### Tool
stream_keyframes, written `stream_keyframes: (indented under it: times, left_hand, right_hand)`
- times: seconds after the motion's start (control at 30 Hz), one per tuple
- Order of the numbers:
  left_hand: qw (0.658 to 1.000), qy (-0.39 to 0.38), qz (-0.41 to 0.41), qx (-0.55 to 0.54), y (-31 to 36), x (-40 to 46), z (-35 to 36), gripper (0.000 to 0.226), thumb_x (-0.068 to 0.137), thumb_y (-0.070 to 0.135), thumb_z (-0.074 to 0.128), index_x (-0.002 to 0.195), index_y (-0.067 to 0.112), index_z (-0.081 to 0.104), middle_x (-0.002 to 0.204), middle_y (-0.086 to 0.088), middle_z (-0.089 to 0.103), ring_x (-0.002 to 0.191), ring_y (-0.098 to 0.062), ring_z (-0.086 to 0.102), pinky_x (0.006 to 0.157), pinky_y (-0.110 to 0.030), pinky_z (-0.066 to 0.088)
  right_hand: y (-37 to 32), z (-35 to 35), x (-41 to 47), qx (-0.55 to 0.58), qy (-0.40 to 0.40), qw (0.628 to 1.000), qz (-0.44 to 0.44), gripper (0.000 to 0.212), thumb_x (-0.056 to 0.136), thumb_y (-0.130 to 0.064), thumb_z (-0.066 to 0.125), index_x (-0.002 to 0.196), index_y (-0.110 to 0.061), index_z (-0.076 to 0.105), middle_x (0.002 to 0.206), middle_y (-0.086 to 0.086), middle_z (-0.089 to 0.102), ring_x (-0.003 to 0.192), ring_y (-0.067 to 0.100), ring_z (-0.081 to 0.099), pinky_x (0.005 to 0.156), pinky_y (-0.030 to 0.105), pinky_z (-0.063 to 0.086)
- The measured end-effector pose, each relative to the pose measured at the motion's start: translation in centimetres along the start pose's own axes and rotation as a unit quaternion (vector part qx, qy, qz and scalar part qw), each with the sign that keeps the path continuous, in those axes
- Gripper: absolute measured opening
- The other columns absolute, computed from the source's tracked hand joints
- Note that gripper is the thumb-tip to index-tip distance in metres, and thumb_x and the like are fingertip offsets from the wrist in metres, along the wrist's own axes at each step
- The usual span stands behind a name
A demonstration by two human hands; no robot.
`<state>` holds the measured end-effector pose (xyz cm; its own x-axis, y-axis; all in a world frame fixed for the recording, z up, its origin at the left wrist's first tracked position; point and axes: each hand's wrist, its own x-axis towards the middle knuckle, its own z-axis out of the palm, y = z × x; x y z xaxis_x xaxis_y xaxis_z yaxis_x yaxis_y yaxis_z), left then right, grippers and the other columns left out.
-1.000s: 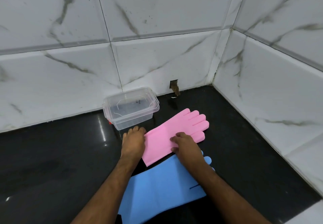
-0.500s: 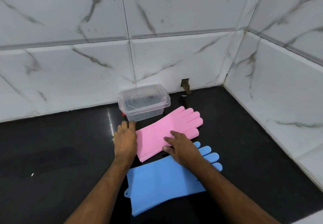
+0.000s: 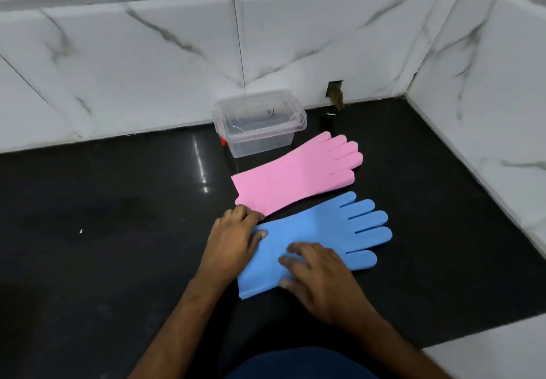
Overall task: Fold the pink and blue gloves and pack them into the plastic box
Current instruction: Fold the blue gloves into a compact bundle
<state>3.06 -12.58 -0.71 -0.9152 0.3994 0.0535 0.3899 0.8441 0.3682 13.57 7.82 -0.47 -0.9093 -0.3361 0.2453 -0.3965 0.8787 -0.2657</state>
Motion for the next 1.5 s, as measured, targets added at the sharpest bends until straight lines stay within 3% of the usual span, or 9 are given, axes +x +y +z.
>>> stream_keyframes:
  times: [0.17,0.4,0.53,0.67,0.8,1.03,1.23,1.4,1.5]
  left_hand:
    - [1.0,-0.023,-0.017,-0.006,0.3,0.0,-0.3,0.025,0.094,0.038,0.066,0.116,0.025,0.064,0.107,0.003,0.059,0.095,-0.02,0.057,0.087,-0.037,0.047]
    - [0.993,-0.088,-0.057,-0.058,3.5,1.2,0.4,0.016,0.091,0.039,0.066,0.083,0.027,0.061,0.076,0.011,0.06,0.072,-0.009,0.059,0.06,-0.03,0.043]
    - [0.987,-0.081,-0.02,-0.14,7.5,2.7,2.3,0.016,0.092,0.031,0.069,0.082,0.022,0.06,0.084,0.007,0.061,0.077,-0.01,0.057,0.068,-0.03,0.046]
    - [0.948,-0.093,-0.054,-0.298,10.6,5.5,3.4,0.02,0.085,0.026,0.079,0.076,0.016,0.064,0.071,0.0,0.066,0.061,-0.003,0.056,0.054,-0.017,0.043]
    - [0.897,-0.127,-0.131,-0.403,12.3,6.9,4.5,0.018,0.084,0.023,0.082,0.087,0.014,0.066,0.082,-0.008,0.069,0.062,-0.015,0.069,0.045,-0.03,0.056]
    - [0.919,-0.138,-0.102,-0.354,11.1,5.1,4.4,0.018,0.092,0.027,0.072,0.094,0.026,0.053,0.078,-0.009,0.073,0.045,-0.025,0.071,0.033,-0.025,0.044]
    - [0.729,-0.211,-0.264,-0.595,10.7,5.4,3.3,0.007,0.098,0.009,0.065,0.093,0.013,0.063,0.073,-0.008,0.07,0.044,-0.012,0.063,0.038,-0.024,0.053]
    - [0.66,-0.209,-0.327,-0.644,11.0,5.8,3.2,0.012,0.101,0.001,0.058,0.096,0.011,0.064,0.064,-0.007,0.072,0.047,-0.011,0.069,0.043,-0.026,0.058]
    - [0.625,-0.214,-0.343,-0.667,11.2,6.1,2.9,0.016,0.102,-0.003,0.052,0.1,0.008,0.063,0.065,-0.01,0.073,0.05,-0.012,0.071,0.045,-0.027,0.059]
  right_hand:
    - [1.2,1.4,-1.7,-0.021,-0.036,0.999,-0.007,0.042,0.079,-0.029,0.085,0.119,-0.024,0.074,0.126,0.003,0.069,0.111,0.02,0.069,0.086,0.035,0.056]
    - [5.0,1.0,-4.0,-0.004,0.047,0.999,0.022,0.036,0.081,-0.012,0.082,0.114,-0.02,0.073,0.118,0.0,0.067,0.103,0.019,0.066,0.083,0.032,0.052]
    - [8.6,-0.6,-5.4,-0.029,0.079,0.993,0.087,0.033,0.08,-0.013,0.082,0.111,-0.021,0.074,0.11,-0.002,0.067,0.097,0.018,0.064,0.08,0.03,0.048]
    - [12.7,-2.8,-6.3,-0.046,0.093,0.984,0.147,0.031,0.079,-0.01,0.083,0.108,-0.016,0.077,0.109,0.003,0.07,0.098,0.023,0.068,0.083,0.033,0.052]
    - [14.9,-4.2,-7.4,-0.082,0.077,0.974,0.196,0.034,0.083,-0.009,0.081,0.116,-0.014,0.077,0.117,0.009,0.07,0.109,0.03,0.068,0.09,0.043,0.055]
    - [10.1,-1.0,-10.4,-0.088,0.044,0.989,0.114,0.051,0.079,-0.012,0.081,0.127,-0.022,0.069,0.131,0.004,0.065,0.12,0.025,0.063,0.092,0.037,0.052]
    - [9.4,-0.5,-10.5,-0.075,0.069,0.987,0.124,0.059,0.084,-0.013,0.08,0.138,-0.023,0.061,0.137,0.001,0.063,0.124,0.022,0.06,0.097,0.036,0.049]
    - [8.3,-1.3,-9.6,-0.081,0.07,0.984,0.143,0.06,0.087,-0.063,0.057,0.133,-0.026,0.066,0.13,-0.007,0.067,0.121,0.016,0.058,0.094,0.034,0.048]
    - [7.2,-1.2,-9.2,-0.088,0.08,0.978,0.171,0.053,0.088,-0.057,0.057,0.13,-0.028,0.067,0.124,-0.009,0.068,0.115,0.015,0.06,0.091,0.03,0.038]
